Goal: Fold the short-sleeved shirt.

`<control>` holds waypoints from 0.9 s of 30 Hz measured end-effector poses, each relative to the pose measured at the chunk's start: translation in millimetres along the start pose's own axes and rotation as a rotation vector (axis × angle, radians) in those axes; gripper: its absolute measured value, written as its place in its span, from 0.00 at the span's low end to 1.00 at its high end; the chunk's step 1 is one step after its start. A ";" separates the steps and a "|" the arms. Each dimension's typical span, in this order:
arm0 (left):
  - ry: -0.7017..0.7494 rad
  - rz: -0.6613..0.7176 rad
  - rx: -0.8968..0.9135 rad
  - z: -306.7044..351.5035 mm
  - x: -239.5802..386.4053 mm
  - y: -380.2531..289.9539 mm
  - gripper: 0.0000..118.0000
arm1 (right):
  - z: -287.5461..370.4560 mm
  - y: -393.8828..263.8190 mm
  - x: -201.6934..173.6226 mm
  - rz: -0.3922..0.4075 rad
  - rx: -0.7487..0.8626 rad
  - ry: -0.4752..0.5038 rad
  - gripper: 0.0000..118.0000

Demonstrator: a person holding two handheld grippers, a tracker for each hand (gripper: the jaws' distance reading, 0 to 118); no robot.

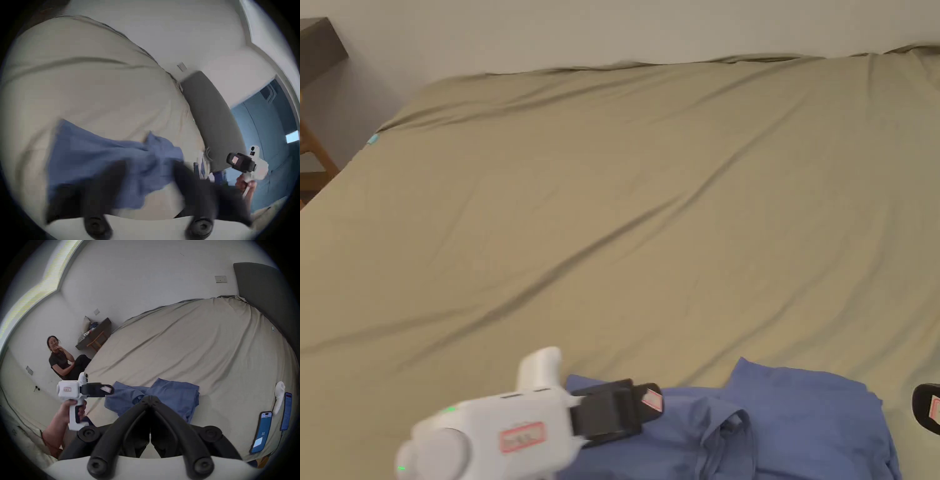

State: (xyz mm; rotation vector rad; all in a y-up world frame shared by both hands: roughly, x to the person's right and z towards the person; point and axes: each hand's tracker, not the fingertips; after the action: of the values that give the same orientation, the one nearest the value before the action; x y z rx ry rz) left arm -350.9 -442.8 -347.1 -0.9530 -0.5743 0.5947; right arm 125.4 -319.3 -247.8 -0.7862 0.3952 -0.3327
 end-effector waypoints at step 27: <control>0.352 -0.006 0.054 28.1 -34.3 -6.1 0.07 | -1.0 -0.9 -5.7 0.096 0.006 -0.284 0.02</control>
State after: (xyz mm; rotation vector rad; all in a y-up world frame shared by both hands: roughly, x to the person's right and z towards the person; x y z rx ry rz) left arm -392.8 -453.1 -335.2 -0.9766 -0.2456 0.4213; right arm 119.7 -318.1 -246.5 -0.7923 0.1645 -0.1293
